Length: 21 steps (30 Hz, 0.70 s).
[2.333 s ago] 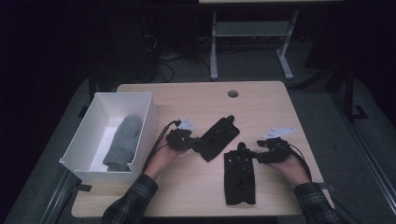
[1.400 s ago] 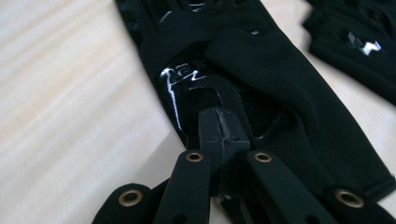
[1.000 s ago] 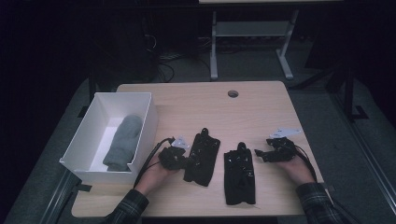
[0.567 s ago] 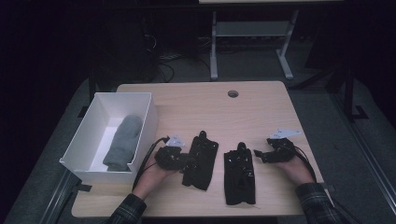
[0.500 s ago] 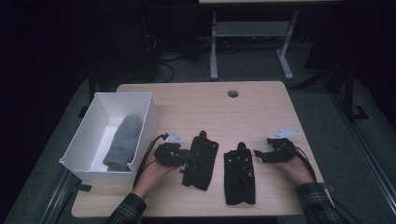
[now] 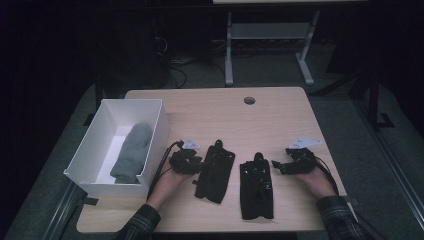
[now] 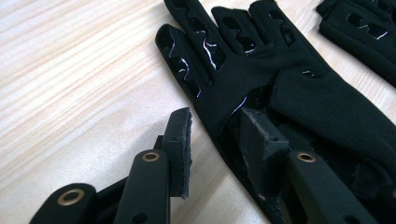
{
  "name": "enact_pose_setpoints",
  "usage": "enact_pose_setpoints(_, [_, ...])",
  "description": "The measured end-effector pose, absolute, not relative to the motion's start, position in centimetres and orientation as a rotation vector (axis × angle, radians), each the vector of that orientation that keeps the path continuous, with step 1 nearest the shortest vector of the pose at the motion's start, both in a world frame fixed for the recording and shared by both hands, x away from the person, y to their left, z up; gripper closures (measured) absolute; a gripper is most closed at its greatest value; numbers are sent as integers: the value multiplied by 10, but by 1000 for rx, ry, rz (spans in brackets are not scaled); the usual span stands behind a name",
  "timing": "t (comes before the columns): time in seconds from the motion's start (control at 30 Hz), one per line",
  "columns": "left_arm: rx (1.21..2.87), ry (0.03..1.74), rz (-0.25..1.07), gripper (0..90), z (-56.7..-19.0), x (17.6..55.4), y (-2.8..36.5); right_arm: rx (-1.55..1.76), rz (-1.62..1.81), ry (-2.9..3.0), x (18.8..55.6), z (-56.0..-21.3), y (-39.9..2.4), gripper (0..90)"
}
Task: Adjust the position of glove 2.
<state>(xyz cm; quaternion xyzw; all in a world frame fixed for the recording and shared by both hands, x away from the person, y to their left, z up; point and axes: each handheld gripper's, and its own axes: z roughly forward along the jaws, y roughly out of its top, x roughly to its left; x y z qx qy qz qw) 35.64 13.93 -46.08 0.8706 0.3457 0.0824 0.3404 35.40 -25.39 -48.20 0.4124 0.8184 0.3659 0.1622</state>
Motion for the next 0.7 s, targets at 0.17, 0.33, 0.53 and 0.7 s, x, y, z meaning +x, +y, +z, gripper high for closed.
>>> enact_pose_setpoints(0.17, [2249,905,176,748,-462,355,138,1174,1045,2336,354,-482,-254,208])
enact_pose_setpoints(0.33, [2251,907,151,841,-462,355,137,1189,1019,2349,353,-480,-252,250])
enact_pose_setpoints(0.53, [2225,954,107,878,-460,356,141,1183,1083,2405,341,-464,-255,603])
enact_pose_setpoints(0.7, [2215,955,62,884,-456,352,147,1083,1132,2506,321,-460,-252,842])
